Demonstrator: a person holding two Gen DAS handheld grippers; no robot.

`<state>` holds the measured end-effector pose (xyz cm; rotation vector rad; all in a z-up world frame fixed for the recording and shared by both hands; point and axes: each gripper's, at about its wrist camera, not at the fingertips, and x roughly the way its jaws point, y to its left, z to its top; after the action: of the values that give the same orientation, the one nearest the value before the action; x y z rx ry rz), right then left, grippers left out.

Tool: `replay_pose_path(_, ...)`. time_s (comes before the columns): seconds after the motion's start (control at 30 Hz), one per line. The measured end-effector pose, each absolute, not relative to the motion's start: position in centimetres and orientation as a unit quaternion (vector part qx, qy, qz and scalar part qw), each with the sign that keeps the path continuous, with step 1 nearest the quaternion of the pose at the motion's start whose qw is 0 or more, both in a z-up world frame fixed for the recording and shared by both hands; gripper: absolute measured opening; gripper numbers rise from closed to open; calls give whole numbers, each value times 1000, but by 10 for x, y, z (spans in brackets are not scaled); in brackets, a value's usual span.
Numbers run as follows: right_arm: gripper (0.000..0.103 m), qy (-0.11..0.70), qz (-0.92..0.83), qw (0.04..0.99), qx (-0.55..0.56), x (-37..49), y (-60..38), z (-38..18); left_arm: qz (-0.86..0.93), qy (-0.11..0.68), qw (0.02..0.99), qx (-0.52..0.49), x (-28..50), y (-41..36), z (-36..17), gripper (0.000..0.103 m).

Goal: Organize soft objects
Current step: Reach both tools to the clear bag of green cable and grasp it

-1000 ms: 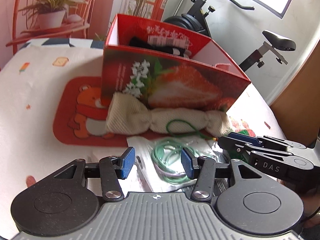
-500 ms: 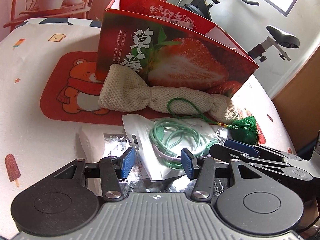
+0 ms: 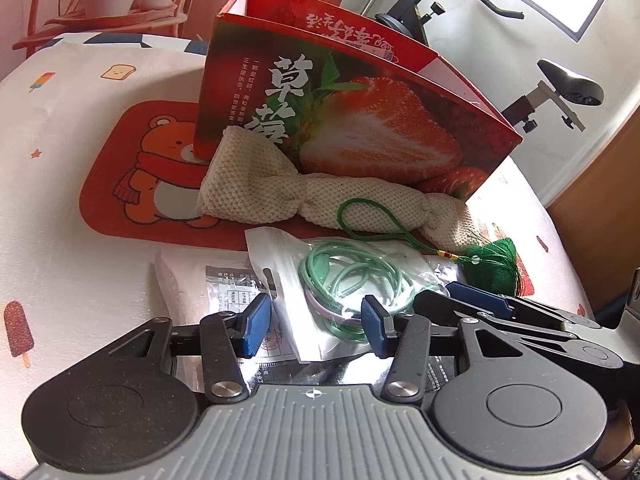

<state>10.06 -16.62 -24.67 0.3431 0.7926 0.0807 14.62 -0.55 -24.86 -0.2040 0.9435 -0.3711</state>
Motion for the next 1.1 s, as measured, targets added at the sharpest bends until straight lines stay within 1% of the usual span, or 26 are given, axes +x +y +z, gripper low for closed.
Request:
replay_pose_path(0.1, 51, 385, 37, 907, 167, 101, -166, -247, -177, 450, 869, -102, 146, -4, -250, 50)
replay_pose_path(0.23, 53, 385, 38, 905, 176, 103, -165, -248, -186, 449, 866, -113, 144, -3, -250, 40)
replay_pose_path(0.43, 53, 386, 60, 899, 200, 101, -165, -247, -196, 451, 863, -116, 142, -4, -249, 35)
replay_pose_path(0.53, 51, 387, 64, 898, 200, 100, -164, -246, -201, 453, 861, -113, 140, -4, -248, 34)
replay_pose_path(0.67, 40, 390, 62, 895, 208, 97, -169, -245, -201, 458, 858, -117, 138, 0, -249, 33)
replay_pose_path(0.77, 36, 392, 63, 893, 212, 95, -172, -244, -196, 461, 856, -122, 138, 3, -249, 32)
replay_pose_path(1.1, 35, 393, 67, 895, 200, 93, -170, -244, -190, 466, 855, -120, 139, 4, -251, 33)
